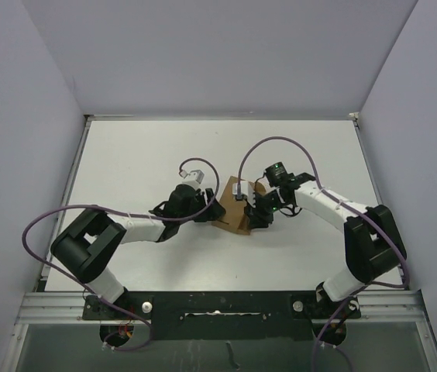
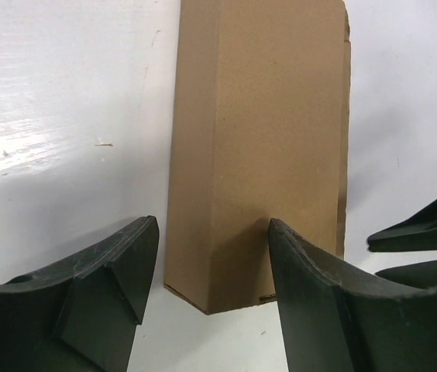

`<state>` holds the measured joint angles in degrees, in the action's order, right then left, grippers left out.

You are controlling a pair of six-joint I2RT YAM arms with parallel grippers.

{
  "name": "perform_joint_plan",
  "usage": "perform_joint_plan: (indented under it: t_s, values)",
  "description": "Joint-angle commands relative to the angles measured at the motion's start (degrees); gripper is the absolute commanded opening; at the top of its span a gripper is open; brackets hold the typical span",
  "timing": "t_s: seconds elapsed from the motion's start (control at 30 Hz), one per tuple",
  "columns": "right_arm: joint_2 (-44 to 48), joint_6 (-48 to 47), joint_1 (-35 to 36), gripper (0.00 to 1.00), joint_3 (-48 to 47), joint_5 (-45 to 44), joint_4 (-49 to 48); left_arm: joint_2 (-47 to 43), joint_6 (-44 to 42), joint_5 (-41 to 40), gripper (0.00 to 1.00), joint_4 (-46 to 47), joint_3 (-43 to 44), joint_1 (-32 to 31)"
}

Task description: Fold the paper box

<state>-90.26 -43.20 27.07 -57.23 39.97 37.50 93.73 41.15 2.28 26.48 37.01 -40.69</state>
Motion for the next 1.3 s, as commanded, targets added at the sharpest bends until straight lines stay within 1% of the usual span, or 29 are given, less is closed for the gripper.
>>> perform_joint_plan:
  t_s: [0.0, 0.1, 0.2, 0.27, 0.37, 0.43, 0.53, 0.63, 0.77, 0.9, 1.1, 1.27]
  values:
    - [4.9, -4.5, -4.0, 0.26, -2.9, 6.6, 3.2, -6.2, -2.5, 3.1, 0.57, -1.4, 0.5, 1.8]
    - [7.2, -4.1, -9.0, 0.31, -2.7, 8.7, 2.5, -8.9, -3.5, 3.5, 0.57, -1.2, -0.8, 2.5]
    - [8.7, -0.6, -14.3, 0.38, -2.5, 11.3, -0.2, -12.1, -3.9, 4.6, 0.58, -0.7, -3.3, 3.2]
    - [8.9, 2.8, -17.5, 0.41, -2.5, 10.7, -3.6, -14.5, -3.4, 5.8, 0.57, -0.4, -5.0, 3.4]
    - [7.5, 6.8, -20.8, 0.39, -4.3, 8.3, -8.9, -17.8, -1.8, 6.1, 0.54, -1.4, -7.6, 3.3]
    - [4.9, 7.8, -21.9, 0.32, -7.2, 7.3, -10.3, -19.8, -0.3, 6.4, 0.52, -3.6, -9.0, 3.2]
    - [-1.5, 5.2, -21.6, 0.24, -14.7, 7.1, -6.5, -21.8, 1.8, 7.5, 0.49, -5.5, -11.6, 2.8]
    - [-10.0, 3.9, -19.3, 0.18, -22.9, 4.0, -1.6, -22.0, 3.6, 8.9, 0.48, -4.7, -13.8, 1.9]
    - [-17.4, 2.7, -16.7, 0.13, -30.2, 0.7, 0.7, -19.1, 4.7, 9.7, 0.48, -2.5, -14.0, 0.7]
    - [-23.0, 2.3, -15.4, 0.07, -35.3, -1.7, 2.5, -14.3, 4.6, 9.8, 0.48, -1.4, -11.4, 0.2]
    - [-27.8, 0.0, -12.8, 0.04, -37.5, -3.4, 4.1, -7.4, 3.6, 9.0, 0.47, -2.6, -6.5, 0.2]
    - [-26.5, -1.5, -12.4, 0.03, -34.4, -1.9, 3.7, -3.7, 1.9, 7.8, 0.46, -4.9, -3.2, 1.0]
